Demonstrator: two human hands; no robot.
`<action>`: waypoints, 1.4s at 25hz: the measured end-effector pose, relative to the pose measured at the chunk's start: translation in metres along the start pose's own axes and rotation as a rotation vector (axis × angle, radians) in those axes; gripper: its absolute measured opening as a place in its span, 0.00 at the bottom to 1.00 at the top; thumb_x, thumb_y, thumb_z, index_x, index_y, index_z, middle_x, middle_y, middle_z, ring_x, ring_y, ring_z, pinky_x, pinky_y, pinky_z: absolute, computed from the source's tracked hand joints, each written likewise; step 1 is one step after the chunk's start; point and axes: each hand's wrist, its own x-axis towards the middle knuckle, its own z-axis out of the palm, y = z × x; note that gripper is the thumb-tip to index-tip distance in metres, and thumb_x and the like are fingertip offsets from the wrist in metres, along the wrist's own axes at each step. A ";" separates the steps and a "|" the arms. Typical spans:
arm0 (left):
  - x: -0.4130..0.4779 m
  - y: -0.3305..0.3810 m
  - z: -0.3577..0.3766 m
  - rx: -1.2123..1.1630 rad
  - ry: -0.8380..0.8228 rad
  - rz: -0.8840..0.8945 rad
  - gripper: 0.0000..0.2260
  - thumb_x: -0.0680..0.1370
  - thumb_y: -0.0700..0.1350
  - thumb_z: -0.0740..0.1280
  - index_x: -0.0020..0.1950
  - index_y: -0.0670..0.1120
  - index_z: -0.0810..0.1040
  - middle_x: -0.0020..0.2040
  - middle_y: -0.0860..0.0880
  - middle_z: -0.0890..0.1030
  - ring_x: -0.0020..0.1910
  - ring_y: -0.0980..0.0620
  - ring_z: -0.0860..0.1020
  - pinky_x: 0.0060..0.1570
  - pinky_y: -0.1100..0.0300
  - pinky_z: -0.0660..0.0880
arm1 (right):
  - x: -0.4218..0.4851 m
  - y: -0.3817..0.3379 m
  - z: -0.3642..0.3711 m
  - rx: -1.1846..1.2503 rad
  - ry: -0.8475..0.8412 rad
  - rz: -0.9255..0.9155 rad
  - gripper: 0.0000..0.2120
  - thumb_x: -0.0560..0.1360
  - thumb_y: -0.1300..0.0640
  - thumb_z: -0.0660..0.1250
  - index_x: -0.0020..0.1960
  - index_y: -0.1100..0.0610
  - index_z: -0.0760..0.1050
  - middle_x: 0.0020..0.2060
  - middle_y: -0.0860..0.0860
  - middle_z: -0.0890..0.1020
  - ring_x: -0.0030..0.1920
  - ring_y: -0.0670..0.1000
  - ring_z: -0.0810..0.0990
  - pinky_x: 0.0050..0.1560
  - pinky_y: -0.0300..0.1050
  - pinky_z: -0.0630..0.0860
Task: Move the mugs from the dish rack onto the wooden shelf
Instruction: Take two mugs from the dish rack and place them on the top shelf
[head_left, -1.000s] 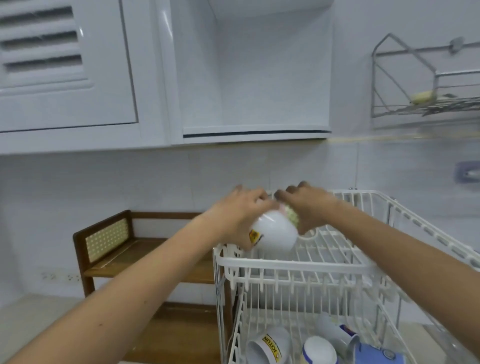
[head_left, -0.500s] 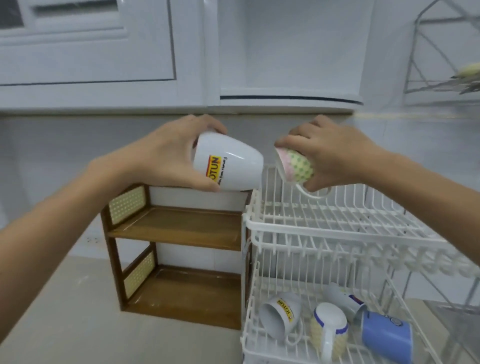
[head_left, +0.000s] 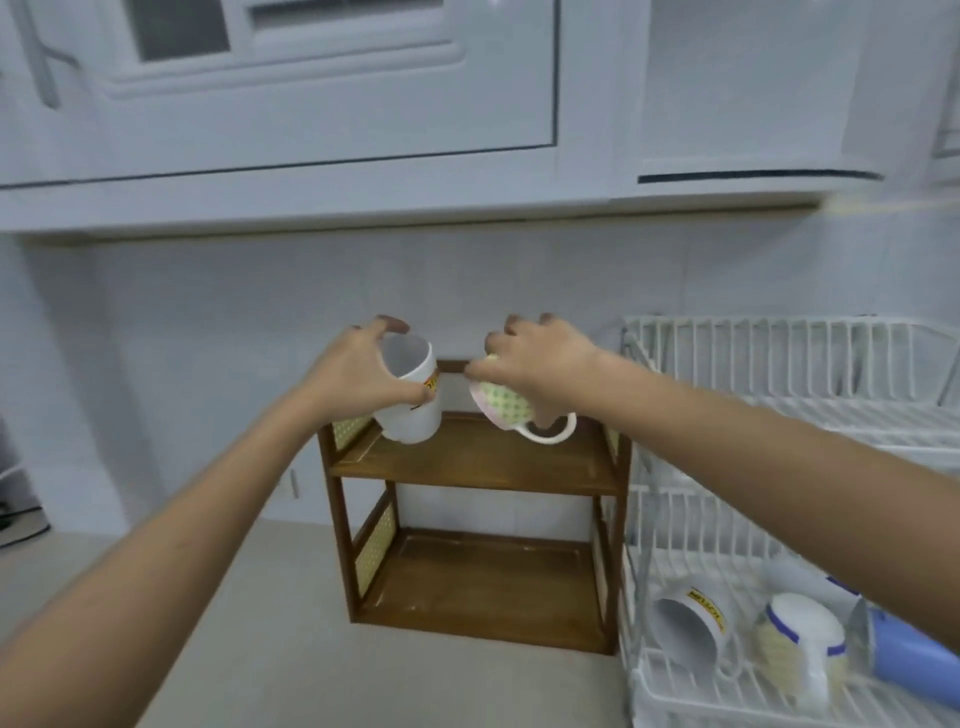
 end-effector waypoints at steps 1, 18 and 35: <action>0.003 -0.010 0.009 0.036 -0.004 -0.026 0.40 0.59 0.62 0.74 0.68 0.53 0.67 0.65 0.47 0.73 0.63 0.46 0.72 0.53 0.55 0.72 | 0.016 -0.013 0.005 -0.026 -0.075 -0.004 0.40 0.65 0.51 0.75 0.71 0.47 0.59 0.66 0.57 0.70 0.65 0.60 0.67 0.54 0.58 0.71; 0.045 -0.103 0.093 -0.042 -0.095 -0.111 0.40 0.65 0.64 0.71 0.72 0.49 0.65 0.70 0.42 0.70 0.68 0.40 0.68 0.63 0.47 0.71 | 0.076 -0.071 0.098 0.314 -0.083 0.004 0.38 0.69 0.59 0.71 0.72 0.43 0.56 0.78 0.51 0.49 0.77 0.58 0.41 0.73 0.67 0.39; 0.070 -0.105 0.122 -0.360 -0.143 -0.334 0.47 0.66 0.56 0.76 0.74 0.40 0.53 0.69 0.42 0.71 0.66 0.43 0.71 0.59 0.51 0.74 | 0.110 -0.065 0.124 1.183 -0.176 0.847 0.47 0.58 0.34 0.73 0.70 0.51 0.59 0.64 0.53 0.75 0.62 0.57 0.74 0.58 0.58 0.75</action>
